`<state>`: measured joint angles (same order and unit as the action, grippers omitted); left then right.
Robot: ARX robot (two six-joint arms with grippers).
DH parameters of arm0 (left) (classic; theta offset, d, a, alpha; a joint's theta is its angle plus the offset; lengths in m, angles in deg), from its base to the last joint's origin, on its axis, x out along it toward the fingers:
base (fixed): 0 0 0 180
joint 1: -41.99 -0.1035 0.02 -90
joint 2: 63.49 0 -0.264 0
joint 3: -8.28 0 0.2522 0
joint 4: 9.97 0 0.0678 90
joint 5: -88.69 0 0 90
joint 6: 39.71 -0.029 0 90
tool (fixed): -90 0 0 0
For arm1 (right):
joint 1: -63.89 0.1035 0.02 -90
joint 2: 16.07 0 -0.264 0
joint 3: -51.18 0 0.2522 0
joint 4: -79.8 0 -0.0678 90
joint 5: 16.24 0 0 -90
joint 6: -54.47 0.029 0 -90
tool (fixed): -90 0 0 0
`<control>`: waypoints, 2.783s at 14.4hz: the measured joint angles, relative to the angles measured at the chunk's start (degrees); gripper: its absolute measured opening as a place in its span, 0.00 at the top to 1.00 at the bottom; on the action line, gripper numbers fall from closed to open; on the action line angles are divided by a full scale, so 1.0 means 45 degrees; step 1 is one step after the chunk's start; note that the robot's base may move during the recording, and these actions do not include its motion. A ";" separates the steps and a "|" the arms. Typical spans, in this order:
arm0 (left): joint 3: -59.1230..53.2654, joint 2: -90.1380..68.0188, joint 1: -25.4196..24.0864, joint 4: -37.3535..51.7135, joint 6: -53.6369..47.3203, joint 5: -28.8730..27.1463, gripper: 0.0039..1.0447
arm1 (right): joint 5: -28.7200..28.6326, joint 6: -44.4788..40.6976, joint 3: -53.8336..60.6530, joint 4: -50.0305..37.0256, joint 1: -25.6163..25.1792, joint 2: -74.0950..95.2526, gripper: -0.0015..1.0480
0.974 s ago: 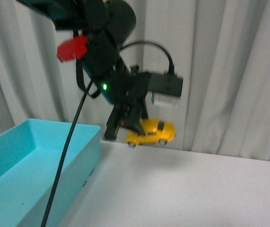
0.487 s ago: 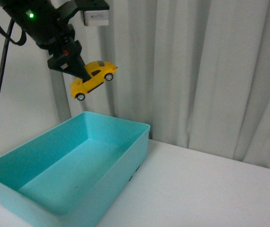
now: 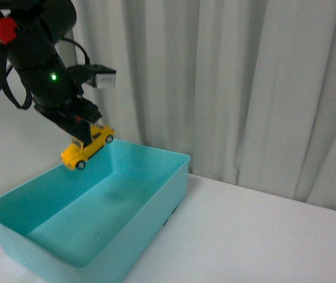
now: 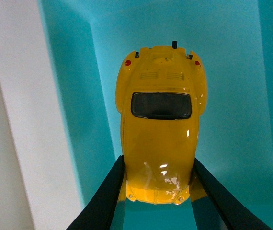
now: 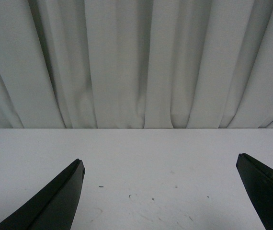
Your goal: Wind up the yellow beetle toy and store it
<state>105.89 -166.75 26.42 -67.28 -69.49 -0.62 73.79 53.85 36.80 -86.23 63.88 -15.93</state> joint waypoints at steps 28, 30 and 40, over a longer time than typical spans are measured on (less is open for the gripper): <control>-0.1608 0.0554 0.0913 0.4401 0.1525 0.1044 0.06 | 0.0000 0.0000 0.0000 0.0000 0.0000 0.0000 0.06; -0.2929 0.2701 0.0743 0.4779 0.1627 0.1622 0.06 | -0.0005 0.0000 0.0000 0.0000 0.0000 0.0000 0.06; -1.4158 1.4630 0.3536 1.3342 0.6382 -0.0024 0.80 | -0.0005 0.0000 0.0000 0.0005 0.0000 0.0000 0.06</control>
<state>42.18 -100.92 42.33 -7.24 -40.77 -0.73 73.77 53.85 36.80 -86.21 63.88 -15.93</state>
